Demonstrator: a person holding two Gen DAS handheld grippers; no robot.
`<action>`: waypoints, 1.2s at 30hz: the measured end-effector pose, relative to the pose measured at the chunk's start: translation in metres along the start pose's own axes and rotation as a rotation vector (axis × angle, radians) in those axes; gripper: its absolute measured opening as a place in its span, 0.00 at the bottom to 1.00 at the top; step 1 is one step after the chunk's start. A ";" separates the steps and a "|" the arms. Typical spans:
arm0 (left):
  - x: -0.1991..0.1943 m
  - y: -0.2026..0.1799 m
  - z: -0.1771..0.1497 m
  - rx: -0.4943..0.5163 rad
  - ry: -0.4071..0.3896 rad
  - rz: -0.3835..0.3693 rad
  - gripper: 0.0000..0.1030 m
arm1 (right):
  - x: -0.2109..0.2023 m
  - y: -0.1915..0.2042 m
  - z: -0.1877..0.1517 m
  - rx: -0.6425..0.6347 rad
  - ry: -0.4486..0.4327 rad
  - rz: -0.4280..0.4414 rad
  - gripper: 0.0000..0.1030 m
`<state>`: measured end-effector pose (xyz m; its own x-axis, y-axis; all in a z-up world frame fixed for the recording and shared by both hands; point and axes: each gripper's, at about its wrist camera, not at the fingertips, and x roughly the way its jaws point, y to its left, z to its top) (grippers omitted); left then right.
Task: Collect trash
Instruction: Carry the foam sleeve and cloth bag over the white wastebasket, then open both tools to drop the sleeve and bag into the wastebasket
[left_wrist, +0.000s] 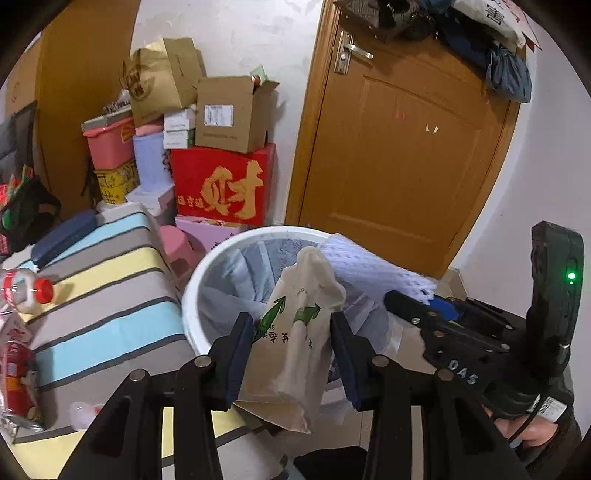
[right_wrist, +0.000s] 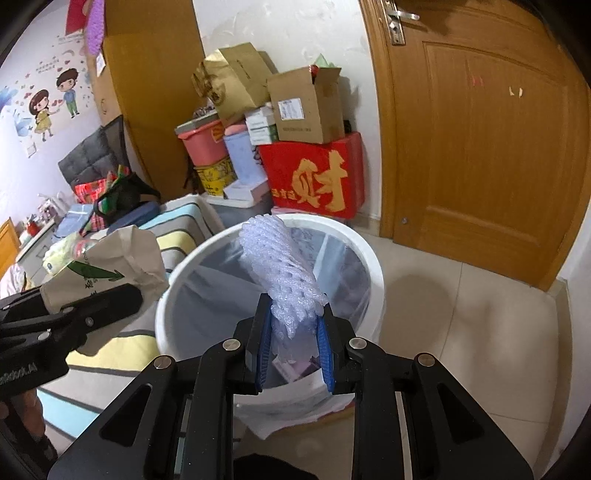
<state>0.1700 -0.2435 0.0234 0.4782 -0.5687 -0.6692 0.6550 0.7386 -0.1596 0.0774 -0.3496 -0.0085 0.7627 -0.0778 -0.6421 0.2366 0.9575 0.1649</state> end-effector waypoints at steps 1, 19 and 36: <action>0.004 -0.001 0.001 0.006 0.002 0.002 0.43 | 0.003 -0.001 0.001 -0.006 0.009 -0.004 0.23; 0.024 0.011 0.007 -0.017 0.013 0.011 0.61 | 0.028 -0.006 0.006 -0.064 0.084 -0.069 0.50; -0.023 0.025 -0.003 -0.046 -0.046 0.099 0.62 | 0.006 0.008 0.006 -0.039 0.016 -0.041 0.55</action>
<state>0.1741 -0.2111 0.0325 0.5665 -0.5072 -0.6495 0.5760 0.8074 -0.1281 0.0878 -0.3446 -0.0064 0.7431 -0.1128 -0.6596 0.2436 0.9637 0.1096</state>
